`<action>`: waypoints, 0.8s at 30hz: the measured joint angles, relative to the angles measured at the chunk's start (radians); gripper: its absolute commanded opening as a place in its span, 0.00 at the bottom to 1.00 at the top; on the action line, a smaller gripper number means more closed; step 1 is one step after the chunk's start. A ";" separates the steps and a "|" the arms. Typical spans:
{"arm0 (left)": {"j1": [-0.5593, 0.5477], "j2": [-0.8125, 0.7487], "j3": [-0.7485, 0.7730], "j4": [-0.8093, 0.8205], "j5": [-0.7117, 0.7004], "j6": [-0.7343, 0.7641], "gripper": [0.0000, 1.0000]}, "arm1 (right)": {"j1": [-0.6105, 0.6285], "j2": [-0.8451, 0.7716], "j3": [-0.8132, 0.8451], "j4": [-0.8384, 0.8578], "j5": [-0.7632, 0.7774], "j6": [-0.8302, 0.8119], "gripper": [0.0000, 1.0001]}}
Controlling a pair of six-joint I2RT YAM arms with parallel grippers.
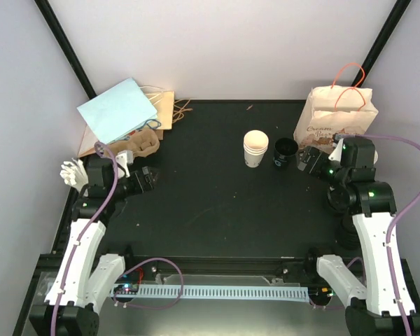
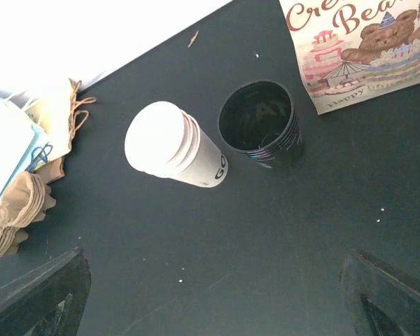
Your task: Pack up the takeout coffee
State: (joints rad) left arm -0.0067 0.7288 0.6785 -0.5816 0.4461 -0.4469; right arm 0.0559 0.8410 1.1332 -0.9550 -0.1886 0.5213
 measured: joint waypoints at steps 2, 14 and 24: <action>0.000 0.013 0.002 -0.003 0.010 0.006 0.99 | 0.000 0.023 0.000 0.006 0.001 0.000 1.00; 0.000 0.049 0.027 0.014 0.058 0.092 0.99 | 0.000 0.317 0.365 -0.090 0.243 0.092 0.98; 0.000 0.065 0.027 0.022 0.056 0.148 0.99 | -0.044 0.600 0.716 -0.172 0.365 0.179 0.89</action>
State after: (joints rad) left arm -0.0067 0.7940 0.7059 -0.5598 0.5022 -0.2985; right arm 0.0116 1.4414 1.8492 -1.1267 0.1764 0.6998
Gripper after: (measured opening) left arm 0.989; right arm 0.908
